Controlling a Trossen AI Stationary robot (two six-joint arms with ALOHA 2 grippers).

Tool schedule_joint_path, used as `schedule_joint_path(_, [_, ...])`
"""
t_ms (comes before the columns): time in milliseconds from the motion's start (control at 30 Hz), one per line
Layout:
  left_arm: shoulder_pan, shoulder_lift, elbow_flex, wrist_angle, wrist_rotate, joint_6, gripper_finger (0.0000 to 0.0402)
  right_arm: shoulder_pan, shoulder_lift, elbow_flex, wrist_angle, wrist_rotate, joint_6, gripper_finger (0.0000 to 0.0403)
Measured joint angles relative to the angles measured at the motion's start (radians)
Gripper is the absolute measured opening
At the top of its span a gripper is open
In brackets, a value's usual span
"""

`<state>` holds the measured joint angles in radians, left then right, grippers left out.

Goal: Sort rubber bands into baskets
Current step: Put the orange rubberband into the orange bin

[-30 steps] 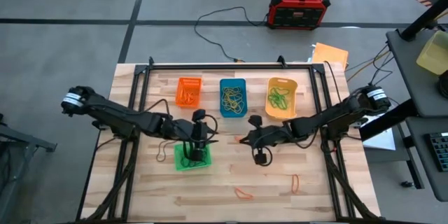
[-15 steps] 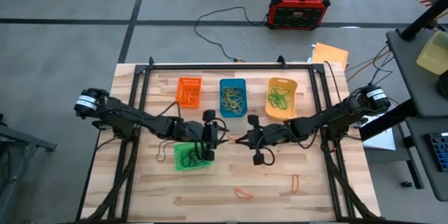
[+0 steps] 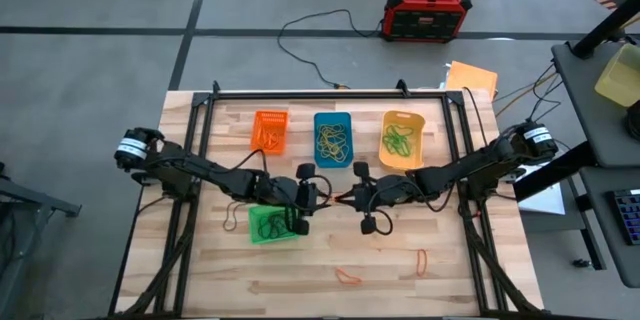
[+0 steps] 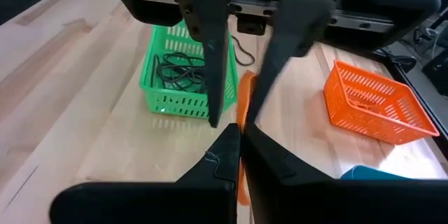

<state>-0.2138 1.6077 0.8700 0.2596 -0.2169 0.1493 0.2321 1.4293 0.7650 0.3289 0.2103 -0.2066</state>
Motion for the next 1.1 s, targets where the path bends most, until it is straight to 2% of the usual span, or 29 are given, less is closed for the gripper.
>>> schedule_joint_path(67, [0.000, -0.002, 0.000, -0.006, 0.000, 0.000, 0.0033, -0.001, 0.000, 0.000, -0.001, 0.000, -0.003, 0.0009])
schedule_joint_path(133, [0.000, -0.004, 0.000, -0.012, 0.000, -0.001, 0.0010, -0.003, 0.000, 0.000, -0.001, 0.000, 0.002, 0.0009])
schedule_joint_path(333, [0.000, -0.006, 0.000, -0.016, 0.000, -0.004, 0.0002, -0.017, -0.001, 0.000, -0.002, 0.000, 0.095, 0.0028])
schedule_joint_path(633, [0.001, -0.022, 0.000, -0.058, -0.008, -0.005, 0.0000, -0.042, -0.015, 0.000, -0.008, 0.000, 0.170, 0.0123])
schedule_joint_path(733, [0.008, -0.065, 0.000, -0.164, -0.043, -0.010, 0.0000, -0.050, -0.033, 0.000, -0.016, 0.013, 0.175, 0.0146])
schedule_joint_path(900, [0.060, -0.185, 0.000, -0.466, -0.212, -0.070, 0.0000, -0.052, -0.070, 0.000, -0.054, 0.158, 0.208, 0.0169])
schedule_joint_path(967, [0.111, -0.234, -0.001, -0.571, -0.250, -0.115, 0.0000, -0.053, -0.078, 0.000, -0.067, 0.178, 0.208, 0.0174])
schedule_joint_path(1033, [0.183, -0.278, -0.006, -0.646, -0.248, -0.146, 0.0000, -0.053, -0.081, 0.000, -0.061, 0.181, 0.208, 0.0176])
schedule_joint_path(1100, [0.271, -0.312, -0.015, -0.696, -0.193, -0.157, 0.0000, -0.052, -0.081, 0.000, -0.062, 0.181, 0.208, 0.0175])
